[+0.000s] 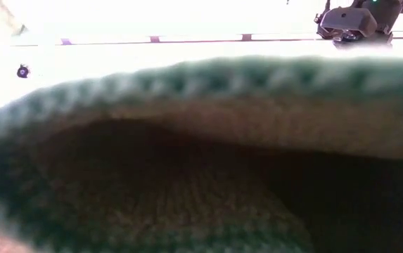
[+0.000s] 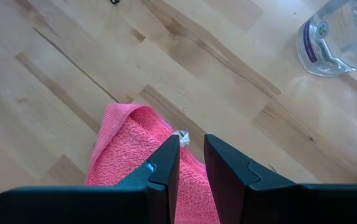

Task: Sort microfiber towel by color & place in baskets
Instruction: Put the green microfiber cloth into the left wire basket

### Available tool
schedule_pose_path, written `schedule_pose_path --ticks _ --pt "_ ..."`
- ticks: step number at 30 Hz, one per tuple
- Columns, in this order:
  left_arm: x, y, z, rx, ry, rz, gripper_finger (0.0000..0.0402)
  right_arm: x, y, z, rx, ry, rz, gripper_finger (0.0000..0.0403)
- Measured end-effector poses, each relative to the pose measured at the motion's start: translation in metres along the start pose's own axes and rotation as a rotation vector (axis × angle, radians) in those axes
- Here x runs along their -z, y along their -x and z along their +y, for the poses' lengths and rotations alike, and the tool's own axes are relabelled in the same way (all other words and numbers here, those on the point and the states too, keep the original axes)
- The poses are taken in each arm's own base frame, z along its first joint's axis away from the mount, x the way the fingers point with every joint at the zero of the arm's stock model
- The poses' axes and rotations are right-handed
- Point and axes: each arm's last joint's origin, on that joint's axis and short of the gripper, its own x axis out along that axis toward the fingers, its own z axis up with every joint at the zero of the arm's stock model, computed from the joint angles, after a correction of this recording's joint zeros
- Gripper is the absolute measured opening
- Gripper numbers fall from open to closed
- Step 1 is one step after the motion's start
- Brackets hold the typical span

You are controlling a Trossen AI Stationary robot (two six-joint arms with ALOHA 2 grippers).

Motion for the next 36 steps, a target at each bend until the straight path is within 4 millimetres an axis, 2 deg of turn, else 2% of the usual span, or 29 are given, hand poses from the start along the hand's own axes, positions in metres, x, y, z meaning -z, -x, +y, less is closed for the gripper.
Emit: schedule_pose_path --ticks 10,20,36 --pt "0.006 0.018 -0.01 0.072 0.009 -0.01 0.0046 0.0 0.0 0.0 -0.004 -0.003 -0.003 0.0068" --pt "0.012 0.017 -0.01 0.067 0.025 0.008 0.0069 -0.001 0.0 0.001 -0.014 -0.005 -0.008 0.0068" --pt "0.015 0.012 -0.009 0.06 0.03 0.01 0.0065 -0.001 0.0 0.002 -0.017 -0.007 -0.01 0.0068"
